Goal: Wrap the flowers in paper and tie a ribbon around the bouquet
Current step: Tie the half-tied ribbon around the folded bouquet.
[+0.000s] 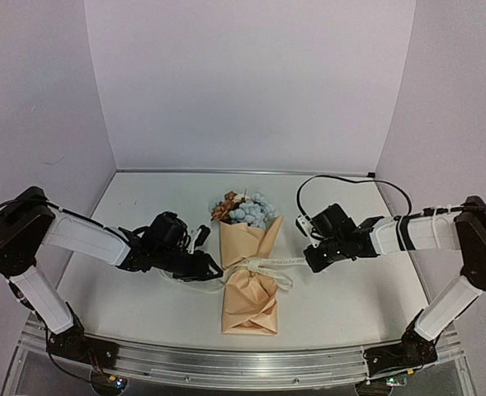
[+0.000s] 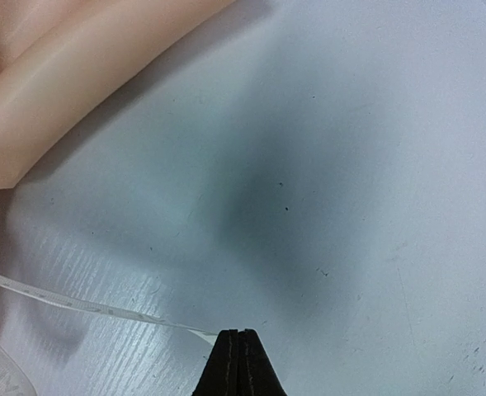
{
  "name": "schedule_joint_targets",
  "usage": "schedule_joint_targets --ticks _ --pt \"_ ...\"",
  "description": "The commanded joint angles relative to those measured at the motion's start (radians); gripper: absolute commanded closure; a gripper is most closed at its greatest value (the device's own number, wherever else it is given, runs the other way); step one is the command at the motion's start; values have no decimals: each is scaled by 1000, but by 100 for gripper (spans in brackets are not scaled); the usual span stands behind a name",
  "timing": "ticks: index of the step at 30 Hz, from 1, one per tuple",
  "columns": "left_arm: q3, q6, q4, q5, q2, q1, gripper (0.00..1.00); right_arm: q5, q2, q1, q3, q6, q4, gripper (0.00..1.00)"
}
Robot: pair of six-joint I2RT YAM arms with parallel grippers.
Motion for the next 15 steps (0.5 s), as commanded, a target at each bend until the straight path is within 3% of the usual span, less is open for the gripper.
schedule_joint_targets --ticks 1,11,15 --pt "61 50 -19 16 37 -14 60 30 -35 1 -4 -6 2 100" --pt "98 36 15 -12 98 -14 61 22 -34 0 9 4 -10 100" --pt "99 6 46 -5 115 -15 70 22 -35 0 11 7 -12 100"
